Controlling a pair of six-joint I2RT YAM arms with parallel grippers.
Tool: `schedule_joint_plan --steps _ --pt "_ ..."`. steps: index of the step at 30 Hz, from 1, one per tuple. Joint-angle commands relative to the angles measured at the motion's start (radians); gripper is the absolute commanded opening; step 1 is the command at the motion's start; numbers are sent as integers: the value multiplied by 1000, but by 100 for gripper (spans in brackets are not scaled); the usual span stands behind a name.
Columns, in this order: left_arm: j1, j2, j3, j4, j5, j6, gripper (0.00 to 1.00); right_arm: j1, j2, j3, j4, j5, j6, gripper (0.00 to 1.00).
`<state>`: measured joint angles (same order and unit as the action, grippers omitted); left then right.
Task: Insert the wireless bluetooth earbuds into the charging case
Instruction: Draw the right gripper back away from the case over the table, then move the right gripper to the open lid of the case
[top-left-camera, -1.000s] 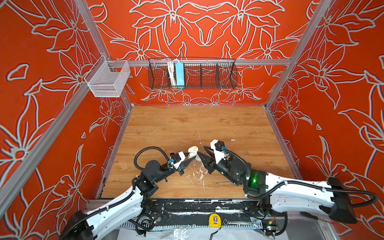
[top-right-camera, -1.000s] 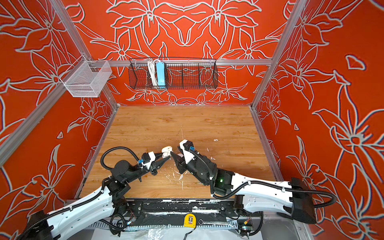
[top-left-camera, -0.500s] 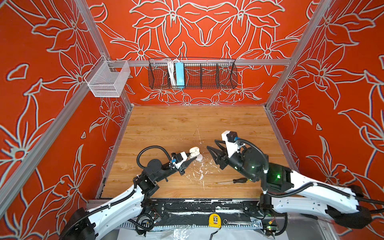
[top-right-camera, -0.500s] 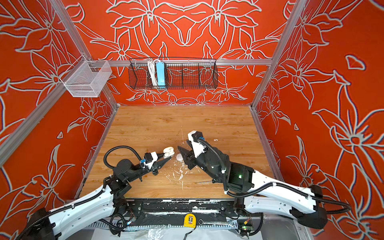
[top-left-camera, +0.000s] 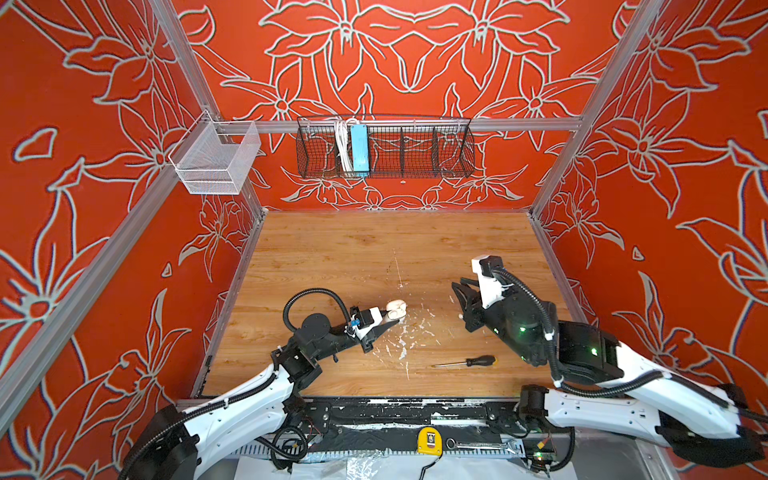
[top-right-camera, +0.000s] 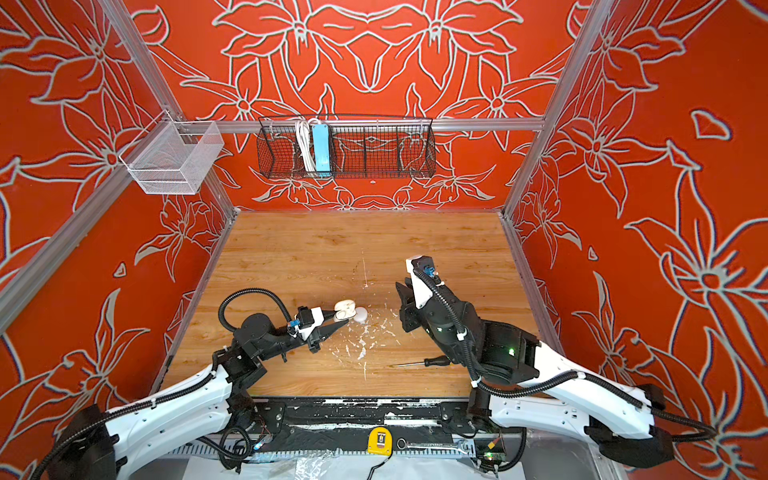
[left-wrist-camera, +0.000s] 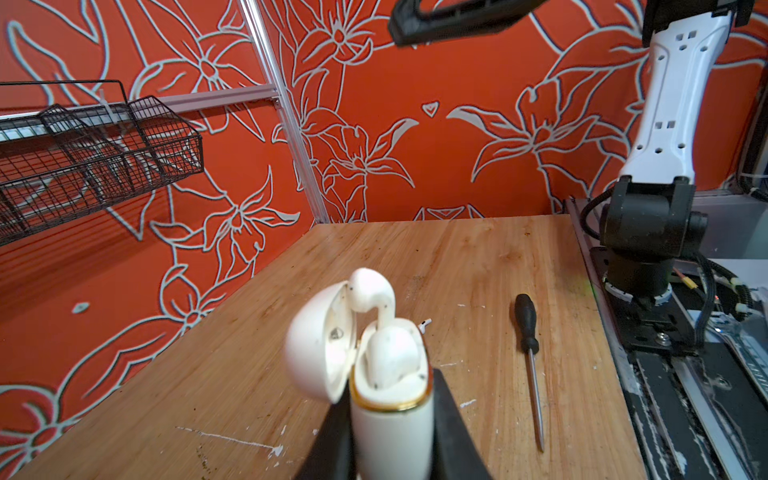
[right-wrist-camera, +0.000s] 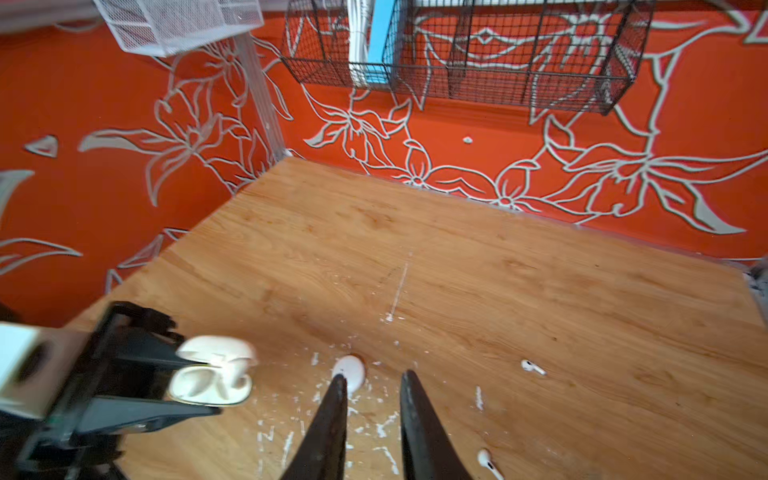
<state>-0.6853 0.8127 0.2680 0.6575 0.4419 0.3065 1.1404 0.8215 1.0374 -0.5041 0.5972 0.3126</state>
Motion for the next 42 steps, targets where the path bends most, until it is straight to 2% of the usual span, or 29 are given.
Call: schedule_joint_plan --steps 1,4,7,14,18,22,26,42 --pt "3 3 34 5 43 29 0 -25 -17 -36 77 -43 -57 21" --pt "3 5 37 -2 47 37 0 -28 -36 -131 154 -50 -68 20" --pt "3 8 45 -10 57 37 0 -34 -32 -204 231 -115 -87 20" --pt "3 40 59 -22 63 47 0 -34 35 -221 304 -338 -103 18" --pt "3 80 79 -39 92 57 0 -34 76 -220 327 -404 -99 17" --pt "3 99 84 -38 98 59 0 -35 101 -218 325 -380 -90 16" --pt "3 89 79 -36 96 59 0 -36 111 -217 300 -270 -63 14" --pt "3 84 82 -41 136 62 0 -41 156 -220 332 -339 -58 13"
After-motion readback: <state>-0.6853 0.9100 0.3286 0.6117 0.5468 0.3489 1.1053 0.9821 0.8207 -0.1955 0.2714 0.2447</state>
